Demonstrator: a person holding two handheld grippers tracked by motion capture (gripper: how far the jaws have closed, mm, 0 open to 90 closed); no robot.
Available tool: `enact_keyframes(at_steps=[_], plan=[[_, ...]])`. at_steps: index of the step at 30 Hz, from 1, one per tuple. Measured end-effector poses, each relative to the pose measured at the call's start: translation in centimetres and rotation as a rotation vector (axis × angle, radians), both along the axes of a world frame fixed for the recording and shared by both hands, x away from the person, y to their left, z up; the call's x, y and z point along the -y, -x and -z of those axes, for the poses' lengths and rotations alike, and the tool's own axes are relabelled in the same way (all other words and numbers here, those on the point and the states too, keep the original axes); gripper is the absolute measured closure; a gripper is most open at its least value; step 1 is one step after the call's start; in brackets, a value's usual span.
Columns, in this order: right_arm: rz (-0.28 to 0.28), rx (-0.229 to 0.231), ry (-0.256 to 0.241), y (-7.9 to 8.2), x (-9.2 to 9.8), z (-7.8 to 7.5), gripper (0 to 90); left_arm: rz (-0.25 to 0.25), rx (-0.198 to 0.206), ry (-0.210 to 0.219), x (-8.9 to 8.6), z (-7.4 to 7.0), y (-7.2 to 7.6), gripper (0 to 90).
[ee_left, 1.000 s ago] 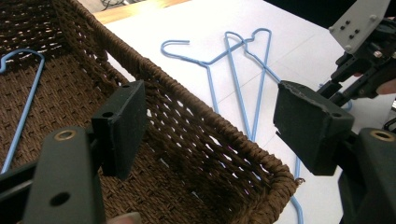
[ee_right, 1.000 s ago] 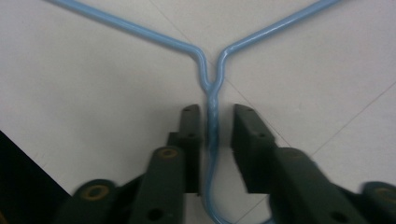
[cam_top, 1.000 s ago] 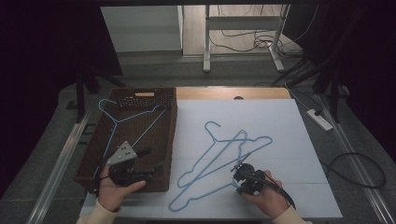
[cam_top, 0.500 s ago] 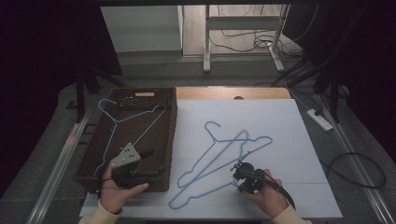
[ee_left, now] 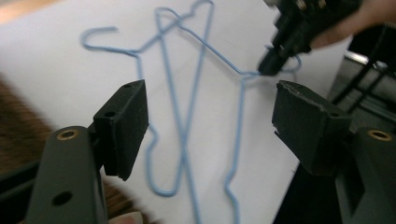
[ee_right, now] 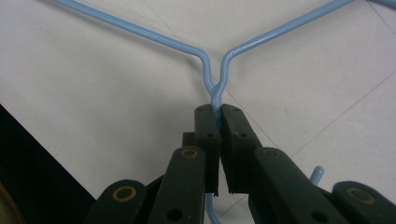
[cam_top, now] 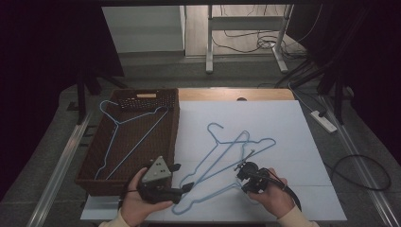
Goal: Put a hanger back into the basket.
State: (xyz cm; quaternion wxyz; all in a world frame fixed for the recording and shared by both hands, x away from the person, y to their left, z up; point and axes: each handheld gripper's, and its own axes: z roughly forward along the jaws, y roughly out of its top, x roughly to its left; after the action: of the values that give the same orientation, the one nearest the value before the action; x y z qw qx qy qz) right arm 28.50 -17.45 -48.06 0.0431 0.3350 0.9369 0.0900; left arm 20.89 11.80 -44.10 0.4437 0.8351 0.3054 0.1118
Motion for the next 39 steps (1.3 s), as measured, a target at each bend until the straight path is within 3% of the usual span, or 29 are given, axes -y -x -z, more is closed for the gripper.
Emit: enact_keyframes(at_steps=[9, 16, 26, 28, 32, 39], plan=[[-0.006, 0.003, 0.004, 0.0, 0.0, -0.4, 86.5, 0.058, -0.045, -0.068, 3.3, 2.2, -0.3, 28.4], [-0.012, -0.001, 0.005, 0.0, -0.1, -0.4, 86.5, 0.096, -0.037, -0.151, 5.8, 3.6, -0.2, 29.0], [-0.021, 0.013, 0.001, 0.2, -0.2, -0.7, 86.5, 0.129, -0.102, -0.209, 8.4, 6.7, -1.7, 33.0], [-0.022, 0.015, -0.001, 0.3, -0.3, -0.8, 86.5, 0.131, -0.115, -0.235, 8.9, 7.5, -2.4, 36.8], [-0.023, 0.015, -0.007, 0.4, -0.2, -1.1, 86.5, 0.138, -0.11, -0.259, 9.4, 7.6, -2.9, 42.9], [-0.026, 0.029, -0.019, 0.5, -0.2, -1.6, 86.6, 0.154, -0.138, -0.267, 9.9, 8.2, -3.2, 53.8]])
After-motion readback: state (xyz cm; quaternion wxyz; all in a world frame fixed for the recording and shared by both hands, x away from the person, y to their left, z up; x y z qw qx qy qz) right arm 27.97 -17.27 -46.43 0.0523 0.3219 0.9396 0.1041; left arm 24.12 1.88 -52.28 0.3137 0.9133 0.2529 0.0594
